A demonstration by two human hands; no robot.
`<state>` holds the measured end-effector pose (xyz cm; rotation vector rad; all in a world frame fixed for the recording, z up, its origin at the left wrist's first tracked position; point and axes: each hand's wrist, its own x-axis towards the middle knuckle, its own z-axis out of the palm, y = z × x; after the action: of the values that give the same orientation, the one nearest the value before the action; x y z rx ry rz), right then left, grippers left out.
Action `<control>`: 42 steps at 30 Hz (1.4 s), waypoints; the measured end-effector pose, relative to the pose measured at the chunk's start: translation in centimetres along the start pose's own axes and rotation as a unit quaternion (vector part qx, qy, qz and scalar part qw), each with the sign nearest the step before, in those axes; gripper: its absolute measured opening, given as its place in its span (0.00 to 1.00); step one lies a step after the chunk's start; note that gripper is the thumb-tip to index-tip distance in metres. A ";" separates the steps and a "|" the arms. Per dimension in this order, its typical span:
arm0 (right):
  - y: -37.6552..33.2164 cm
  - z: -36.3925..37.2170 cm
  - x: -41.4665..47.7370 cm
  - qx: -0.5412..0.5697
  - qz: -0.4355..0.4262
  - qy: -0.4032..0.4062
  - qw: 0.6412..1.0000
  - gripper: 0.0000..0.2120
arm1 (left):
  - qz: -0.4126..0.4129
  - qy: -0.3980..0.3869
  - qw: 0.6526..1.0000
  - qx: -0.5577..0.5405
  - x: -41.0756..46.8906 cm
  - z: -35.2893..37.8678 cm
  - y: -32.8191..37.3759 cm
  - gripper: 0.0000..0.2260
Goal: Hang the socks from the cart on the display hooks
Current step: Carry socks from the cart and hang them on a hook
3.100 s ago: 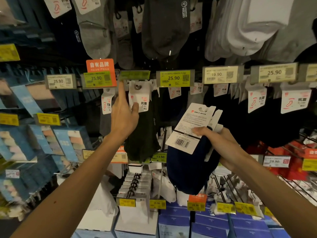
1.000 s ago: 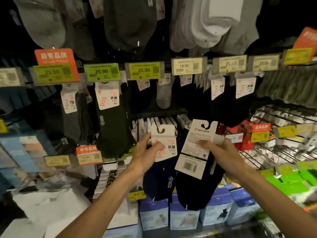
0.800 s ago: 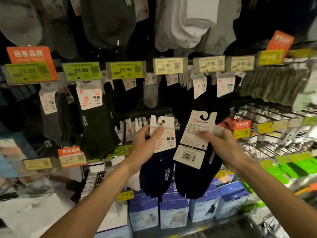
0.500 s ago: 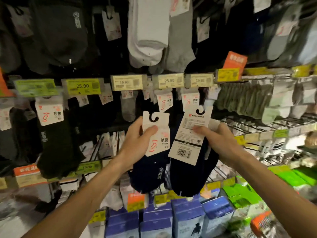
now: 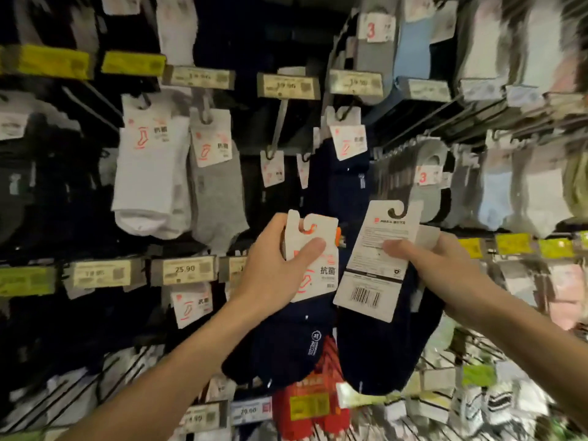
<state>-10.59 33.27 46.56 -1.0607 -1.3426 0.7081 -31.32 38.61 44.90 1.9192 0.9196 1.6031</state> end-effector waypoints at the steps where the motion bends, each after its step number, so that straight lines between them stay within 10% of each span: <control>1: -0.3 -1.1 0.6 0.001 -0.003 0.005 1.000 0.07 | 0.002 -0.001 1.000 0.001 0.9 1.0 0.5 0.08; 6: -1.6 -5.4 3.1 0.012 -0.001 0.014 1.000 0.06 | -0.015 -0.003 1.000 -0.010 4.8 4.3 2.4 0.25; 13: -3.3 -8.8 6.2 0.058 -0.016 0.045 0.997 0.03 | 0.014 0.028 0.997 0.071 14.5 5.6 4.7 0.12; 42: -5.7 -8.6 17.5 0.006 -0.072 0.007 0.997 0.04 | 0.183 0.050 0.972 0.140 23.8 5.9 6.2 0.28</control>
<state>-0.67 45.08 59.81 -0.9478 -1.3857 0.5989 -22.14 52.58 63.84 2.3310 0.9099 1.8731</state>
